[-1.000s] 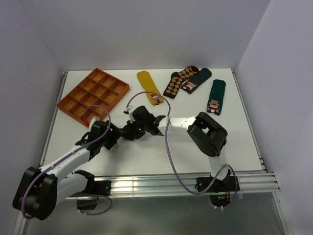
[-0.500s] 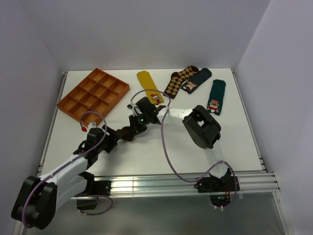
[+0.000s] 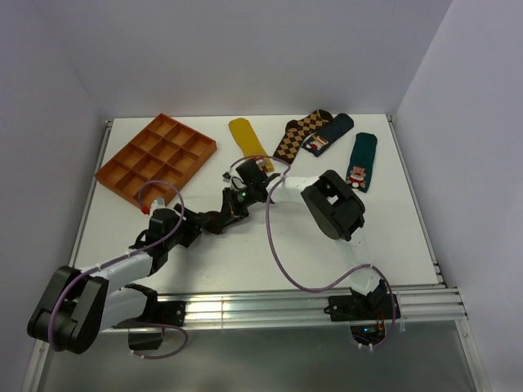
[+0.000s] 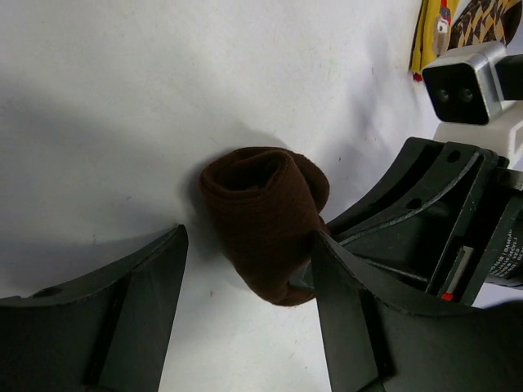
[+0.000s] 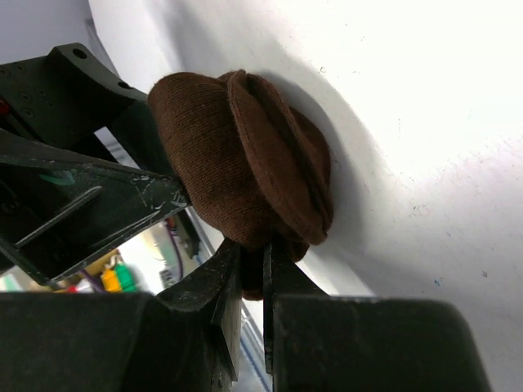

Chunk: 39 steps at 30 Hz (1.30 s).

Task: Roll the socks
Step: Roll the sock at the center of the board.

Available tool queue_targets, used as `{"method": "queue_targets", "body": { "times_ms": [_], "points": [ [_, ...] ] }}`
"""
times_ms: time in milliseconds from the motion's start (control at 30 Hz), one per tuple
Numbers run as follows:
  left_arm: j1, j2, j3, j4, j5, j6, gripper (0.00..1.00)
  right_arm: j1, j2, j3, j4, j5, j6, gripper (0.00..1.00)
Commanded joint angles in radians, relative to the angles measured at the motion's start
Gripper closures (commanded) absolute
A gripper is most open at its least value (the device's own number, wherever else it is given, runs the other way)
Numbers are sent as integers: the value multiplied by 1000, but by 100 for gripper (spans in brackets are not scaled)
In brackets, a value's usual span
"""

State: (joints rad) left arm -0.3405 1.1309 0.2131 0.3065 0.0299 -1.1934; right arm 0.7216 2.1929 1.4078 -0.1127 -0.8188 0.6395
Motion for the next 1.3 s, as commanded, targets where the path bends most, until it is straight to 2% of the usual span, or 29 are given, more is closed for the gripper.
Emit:
{"method": "queue_targets", "body": {
  "times_ms": [0, 200, 300, 433, 500, 567, 633, 800, 867, 900, 1067, 1267],
  "points": [
    [5, 53, 9, -7, 4, 18, 33, 9, 53, 14, -53, 20, 45, 100],
    [5, 125, 23, 34, 16, 15, 33, 9, 71, 0, 10, -5, 117, 100],
    [5, 162, 43, 23, 11, 26, 38, 9, 64, -35, 62, 7, 147, 100],
    [5, 201, 74, -6, 16, 40, 53, 9, 16, -90, 100, 72, 129, 100],
    [5, 214, 81, -13, 19, 44, 64, 10, -34, -104, 99, 102, 100, 98],
    [5, 222, 89, -38, 24, 49, 74, 13, -70, -122, 81, 165, 42, 91],
    [5, 227, 101, -69, 24, 61, 83, 19, -131, -142, 73, 210, -21, 81],
    [1, 239, 137, -158, 16, 109, 98, 45, -304, -251, 169, 352, -124, 61],
    [1, 242, 160, -203, 11, 123, 99, 77, -375, -259, 156, 417, -181, 53],
    [1, 244, 167, -217, 10, 133, 99, 90, -395, -266, 153, 482, -237, 45],
    [-3, 242, 215, -282, -5, 161, 100, 179, -482, -326, 223, 657, -397, 39],
    [-8, 242, 256, -348, -5, 189, 100, 280, -458, -352, 289, 808, -540, 38]
  ]
}}
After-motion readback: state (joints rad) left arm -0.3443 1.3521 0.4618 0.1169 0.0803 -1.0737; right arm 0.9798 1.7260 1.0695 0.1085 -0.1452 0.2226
